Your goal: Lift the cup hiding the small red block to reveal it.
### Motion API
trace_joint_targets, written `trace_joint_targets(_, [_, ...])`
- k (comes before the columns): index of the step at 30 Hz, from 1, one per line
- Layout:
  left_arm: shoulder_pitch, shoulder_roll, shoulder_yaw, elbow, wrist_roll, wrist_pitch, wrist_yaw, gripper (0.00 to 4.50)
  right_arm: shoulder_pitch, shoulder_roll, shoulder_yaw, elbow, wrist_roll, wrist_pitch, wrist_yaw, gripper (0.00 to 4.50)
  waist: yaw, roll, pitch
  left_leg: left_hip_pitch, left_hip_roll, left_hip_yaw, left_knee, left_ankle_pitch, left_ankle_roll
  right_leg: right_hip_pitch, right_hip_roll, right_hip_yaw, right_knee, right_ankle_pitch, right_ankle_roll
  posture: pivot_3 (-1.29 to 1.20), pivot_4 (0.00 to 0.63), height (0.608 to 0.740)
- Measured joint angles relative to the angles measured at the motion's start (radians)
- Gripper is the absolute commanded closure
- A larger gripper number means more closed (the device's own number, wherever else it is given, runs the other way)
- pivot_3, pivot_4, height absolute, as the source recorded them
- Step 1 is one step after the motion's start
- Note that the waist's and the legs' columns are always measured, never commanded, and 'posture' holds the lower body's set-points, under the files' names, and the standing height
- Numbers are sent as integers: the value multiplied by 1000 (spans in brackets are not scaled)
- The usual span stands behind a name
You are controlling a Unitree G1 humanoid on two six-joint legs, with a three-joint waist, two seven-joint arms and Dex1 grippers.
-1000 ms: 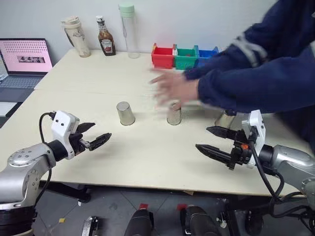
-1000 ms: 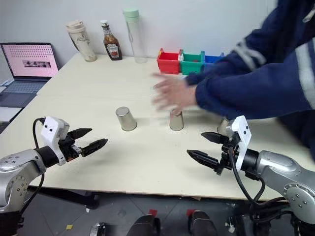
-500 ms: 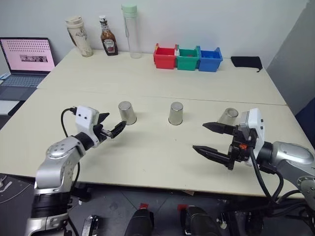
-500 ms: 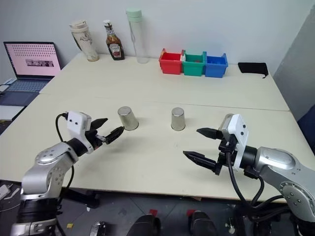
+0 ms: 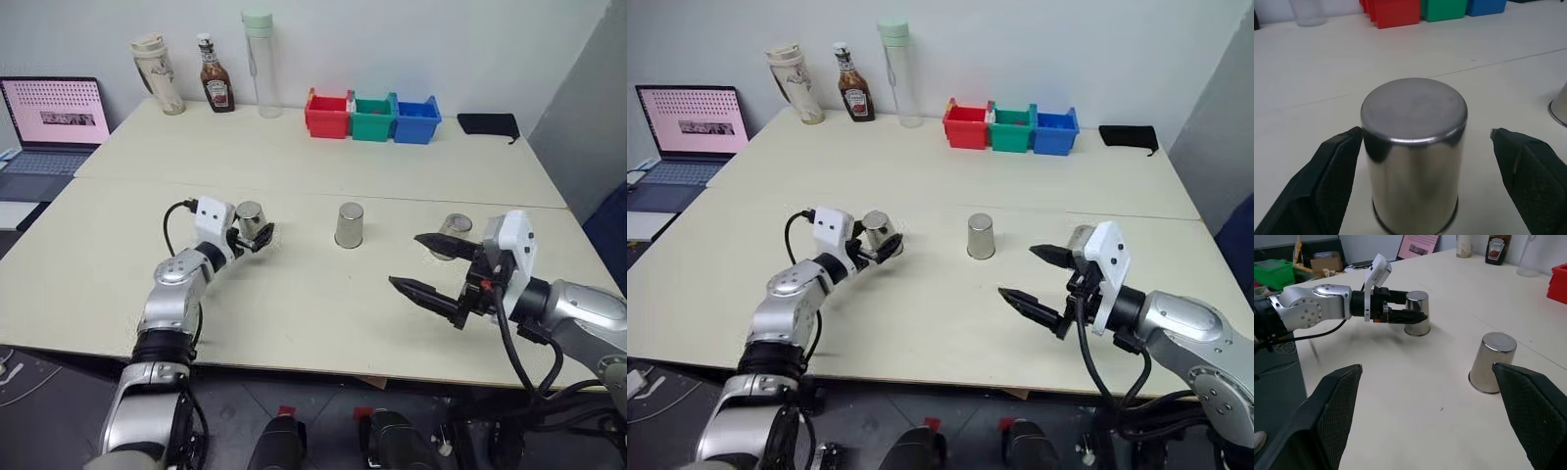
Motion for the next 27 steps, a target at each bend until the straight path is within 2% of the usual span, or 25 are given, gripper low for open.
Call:
trace_joint_targets(3, [-28, -13, 1, 78, 14, -40, 12, 543, 0, 0, -1, -1, 5, 6, -24, 0, -1, 0, 0, -1, 0, 0, 0, 0, 0, 0, 0, 0, 0, 0, 0, 0, 150, 740])
trace_joint_targets(7, [-27, -15, 6, 124, 14, -68, -1, 1533, 0, 4, -18, -16, 47, 20, -66, 0, 0, 0, 0, -1, 1, -1, 0, 0, 0, -1, 0, 0, 0, 0, 0, 0, 150, 740])
trace_joint_targets(8, [-27, -15, 6, 124, 14, -69, -1, 1651, 0, 4, -18, -18, 49, 20, -67, 0, 0, 0, 0, -1, 1, -1, 0, 0, 0, -1, -1, 0, 0, 0, 0, 0, 150, 740])
trace_joint_targets(16, [-66, -15, 17, 103, 3, -56, 10, 1698, 0, 4, -10, -18, 55, 18, -72, 0, 0, 0, 0, -1, 0, -1, 0, 0, 0, -1, -1, 0, 0, 0, 1, 0, 150, 740])
trace_joint_targets(21, [-102, 52, 75, 9, -24, 22, 51, 1698, -2, 29, 14, -17, 40, 13, -70, 0, -10, 0, 0, -1, 1, -1, -1, 0, 0, -1, -1, 0, -1, 0, 1, 0, 150, 740])
trace_joint_targets(27, [-98, 80, 101, 95, -2, 45, 143, 1698, -18, 47, 42, -1, 19, 0, -65, 0, -11, 0, 0, -1, 0, -1, 0, 0, 0, 0, -1, -1, 0, 1, 1, 0, 150, 740])
